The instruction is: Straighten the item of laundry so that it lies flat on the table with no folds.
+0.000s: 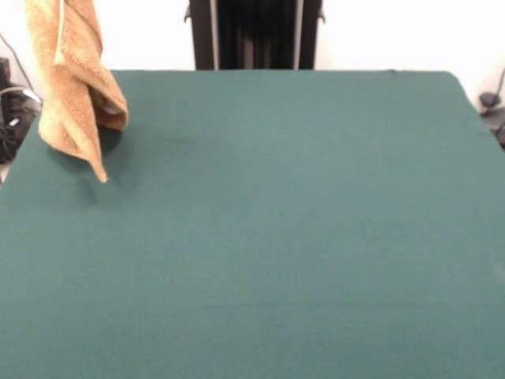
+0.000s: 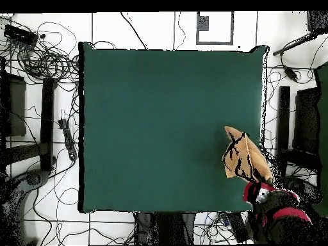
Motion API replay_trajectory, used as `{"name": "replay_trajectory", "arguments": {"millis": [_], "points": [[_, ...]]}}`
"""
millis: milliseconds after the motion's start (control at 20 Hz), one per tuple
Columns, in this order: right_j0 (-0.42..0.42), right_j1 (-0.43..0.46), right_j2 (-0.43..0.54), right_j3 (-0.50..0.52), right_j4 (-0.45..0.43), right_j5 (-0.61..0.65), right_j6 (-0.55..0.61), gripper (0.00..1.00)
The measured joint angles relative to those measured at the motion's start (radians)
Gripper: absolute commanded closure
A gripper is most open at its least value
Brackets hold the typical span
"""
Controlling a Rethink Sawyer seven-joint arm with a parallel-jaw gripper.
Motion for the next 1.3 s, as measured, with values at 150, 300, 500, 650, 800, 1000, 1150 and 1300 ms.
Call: {"name": "replay_trajectory", "arguments": {"millis": [150, 300, 500, 650, 800, 1000, 1150, 1300], "points": [[-0.047, -0.003, 0.056, 0.029, -0.003, -0.021, 0.0, 1.0], [-0.069, -0.005, 0.085, 0.043, -0.004, -0.031, 0.0, 1.0], [-0.094, -0.011, 0.131, 0.065, -0.007, -0.035, 0.0, 1.0], [-0.108, -0.025, 0.158, 0.082, -0.006, -0.035, 0.0, 1.0], [-0.109, -0.049, 0.174, 0.095, 0.003, -0.035, 0.0, 1.0], [-0.099, -0.095, 0.174, 0.111, 0.054, -0.035, -0.01, 1.0], [-0.078, -0.13, 0.161, 0.125, 0.106, -0.035, -0.041, 1.0], [-0.026, -0.182, 0.111, 0.142, 0.176, -0.035, -0.114, 1.0]]}}
